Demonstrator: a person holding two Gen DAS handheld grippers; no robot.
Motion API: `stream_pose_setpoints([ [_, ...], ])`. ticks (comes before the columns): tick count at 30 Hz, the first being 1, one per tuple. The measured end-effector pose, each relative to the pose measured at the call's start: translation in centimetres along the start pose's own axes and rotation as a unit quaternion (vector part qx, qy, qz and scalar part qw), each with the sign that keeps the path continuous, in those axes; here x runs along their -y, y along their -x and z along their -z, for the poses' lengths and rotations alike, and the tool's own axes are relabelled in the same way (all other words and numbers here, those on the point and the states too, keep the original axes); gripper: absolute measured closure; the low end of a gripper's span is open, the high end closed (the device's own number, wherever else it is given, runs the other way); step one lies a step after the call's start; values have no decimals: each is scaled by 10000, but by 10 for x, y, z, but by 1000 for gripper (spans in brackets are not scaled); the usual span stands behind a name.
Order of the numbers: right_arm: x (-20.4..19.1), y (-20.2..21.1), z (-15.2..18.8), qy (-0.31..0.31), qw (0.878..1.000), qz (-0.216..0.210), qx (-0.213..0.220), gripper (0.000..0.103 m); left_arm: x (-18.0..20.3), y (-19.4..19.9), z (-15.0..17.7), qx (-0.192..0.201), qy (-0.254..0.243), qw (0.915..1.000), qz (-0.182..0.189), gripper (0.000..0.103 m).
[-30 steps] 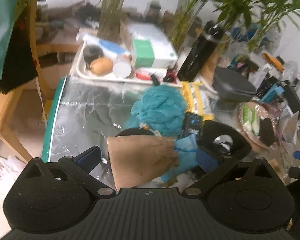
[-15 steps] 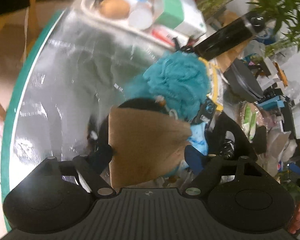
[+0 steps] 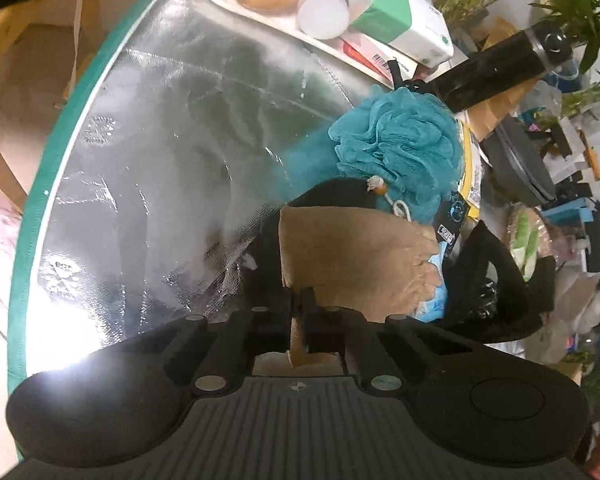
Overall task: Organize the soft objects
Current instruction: 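Close the left gripper on the tan burlap pouch and lift it, then carry the held burlap pouch upward with the left gripper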
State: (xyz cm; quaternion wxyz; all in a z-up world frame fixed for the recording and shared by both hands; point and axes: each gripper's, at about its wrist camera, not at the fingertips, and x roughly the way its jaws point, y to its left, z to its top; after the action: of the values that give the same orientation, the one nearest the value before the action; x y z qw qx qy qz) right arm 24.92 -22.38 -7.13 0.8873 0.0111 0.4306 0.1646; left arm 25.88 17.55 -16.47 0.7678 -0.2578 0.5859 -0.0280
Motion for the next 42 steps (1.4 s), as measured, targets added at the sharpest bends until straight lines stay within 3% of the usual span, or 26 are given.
stream_pose_setpoints([
  [7, 1, 5, -2, -7, 10000, -84, 23, 0, 8, 18, 7, 355, -192, 9991, -106, 100],
  [13, -2, 8, -1, 50, 9999, -102, 52, 0, 4, 34, 7, 764, -265, 9957, -445, 97],
  [14, -2, 9, -2, 51, 9999, -113, 53, 0, 3, 35, 7, 814, -247, 9952, -489, 94],
  [16, -3, 11, -1, 64, 9999, -124, 54, 0, 1, 32, 4, 777, -191, 9950, -603, 69],
  [17, -3, 12, -1, 74, 9999, -127, 62, 0, 1, 31, 3, 753, -154, 9949, -655, 48],
  [18, -3, 13, -1, 84, 9999, -127, 75, 0, 0, 29, 2, 732, -113, 9949, -683, 41],
  [21, -4, 17, -1, 94, 9998, -122, 116, 0, -5, 24, 0, 626, -31, 9969, -483, 39],
  [27, -4, 23, 0, 81, 9997, -160, 145, 0, -14, -3, -1, 182, 168, 9997, -84, 42],
  [28, -4, 23, 1, 86, 9997, -166, 148, 0, -15, -5, 1, 150, 211, 9997, -32, 50],
  [29, -3, 24, 1, 89, 9997, -168, 154, 0, -16, -6, 3, 109, 262, 9996, -7, 71],
  [30, -3, 24, 1, 92, 9997, -174, 158, 0, -17, -6, 5, 79, 269, 9996, 15, 75],
  [33, -1, 23, 1, 99, 9997, -189, 130, 0, -14, 4, 12, 249, 155, 9996, -18, 84],
  [38, 2, 21, 1, 99, 9998, -152, 109, 0, -2, 28, 21, 702, -180, 9968, -328, 87],
  [42, 3, 18, 1, 44, 9999, -147, 38, 0, 11, 42, 27, 1009, -514, 9932, -254, 87],
])
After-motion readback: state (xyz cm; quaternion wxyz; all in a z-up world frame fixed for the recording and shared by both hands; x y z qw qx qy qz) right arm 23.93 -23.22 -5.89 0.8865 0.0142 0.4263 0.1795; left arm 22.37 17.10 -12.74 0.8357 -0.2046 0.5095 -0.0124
